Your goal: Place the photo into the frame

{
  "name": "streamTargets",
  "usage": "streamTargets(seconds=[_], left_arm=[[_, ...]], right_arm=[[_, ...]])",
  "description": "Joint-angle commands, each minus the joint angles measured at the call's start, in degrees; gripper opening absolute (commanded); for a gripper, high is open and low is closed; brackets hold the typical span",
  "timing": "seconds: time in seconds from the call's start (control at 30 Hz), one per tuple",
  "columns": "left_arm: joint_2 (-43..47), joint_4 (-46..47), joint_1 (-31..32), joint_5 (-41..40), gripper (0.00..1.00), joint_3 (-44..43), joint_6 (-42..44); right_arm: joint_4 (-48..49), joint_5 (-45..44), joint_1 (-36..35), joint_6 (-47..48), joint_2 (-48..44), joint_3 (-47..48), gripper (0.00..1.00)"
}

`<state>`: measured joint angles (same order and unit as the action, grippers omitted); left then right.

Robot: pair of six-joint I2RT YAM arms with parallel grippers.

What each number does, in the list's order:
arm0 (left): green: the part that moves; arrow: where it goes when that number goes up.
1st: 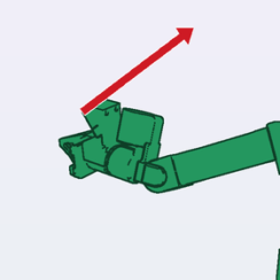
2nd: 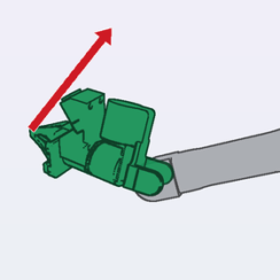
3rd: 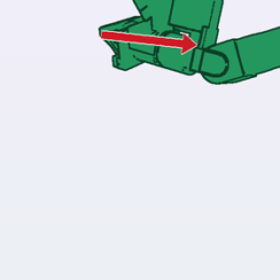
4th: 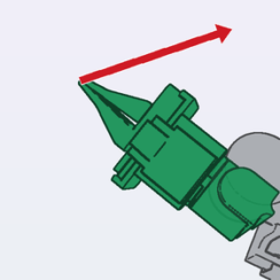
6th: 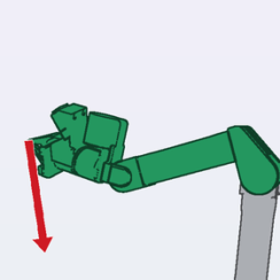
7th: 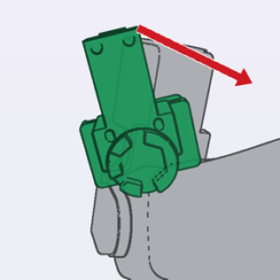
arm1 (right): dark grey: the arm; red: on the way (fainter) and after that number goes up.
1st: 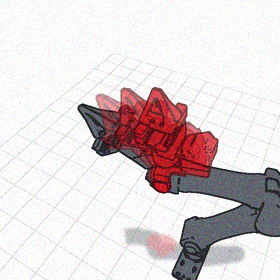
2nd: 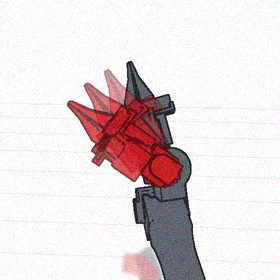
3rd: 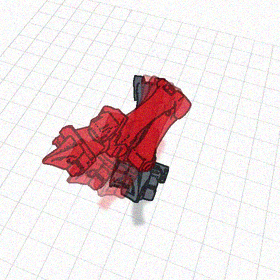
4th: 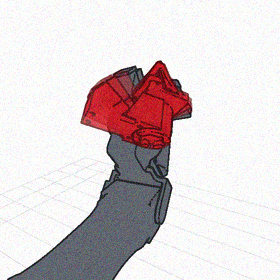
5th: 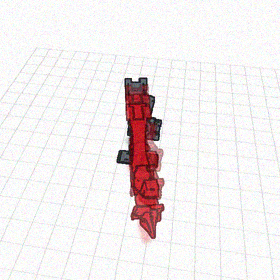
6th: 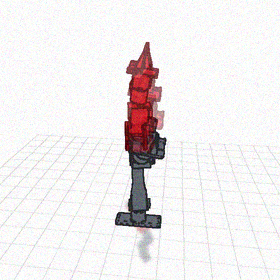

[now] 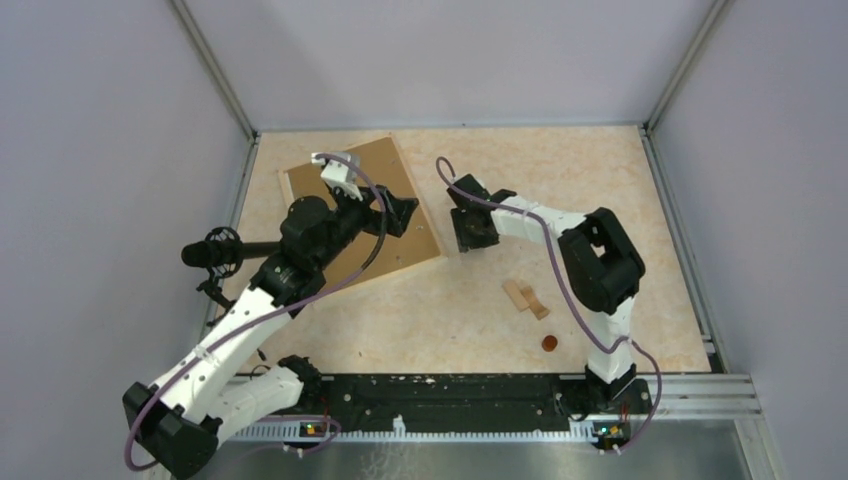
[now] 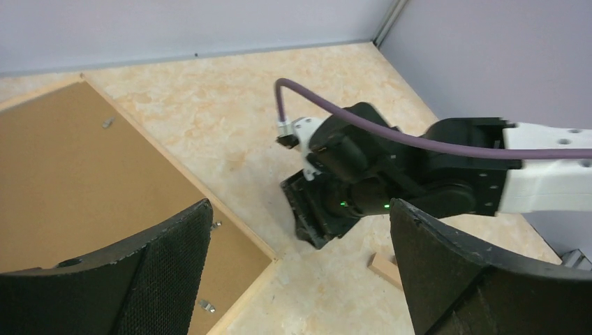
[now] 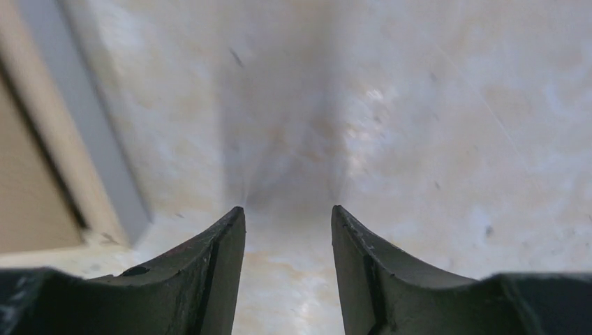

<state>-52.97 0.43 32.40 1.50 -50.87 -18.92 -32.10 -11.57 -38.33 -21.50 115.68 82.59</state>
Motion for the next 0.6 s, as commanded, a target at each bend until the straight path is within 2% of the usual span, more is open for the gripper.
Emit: streamTargets(seconds=[0.0,0.17,0.27,0.47,0.57], left_arm=[[-3.29,0.05,-0.23,0.15,0.99,-1.70,-2.61],[-5.17,-3.82,-0.12,-3.28,0.99,-3.96,-4.19],[-4.73,-5.54,-0.07,-4.41,0.99,-5.39,-3.93],[-2.13,-11.35,-0.12,-5.98,0.99,-5.48,-3.77],[-0.87,-13.79,-0.09,-6.77,0.99,-5.38,-3.29]], right_arm=[[1.35,1.98,2.31,1.59,-8.28,-9.34,0.49],[17.87,17.79,3.72,-2.79,-14.80,-13.91,0.58],[29.31,25.64,3.19,-7.16,-13.54,-15.39,0.63],[26.88,20.20,0.23,-5.27,-4.28,-7.42,0.66],[27.74,21.65,-0.08,-4.59,-1.63,-5.43,0.66]])
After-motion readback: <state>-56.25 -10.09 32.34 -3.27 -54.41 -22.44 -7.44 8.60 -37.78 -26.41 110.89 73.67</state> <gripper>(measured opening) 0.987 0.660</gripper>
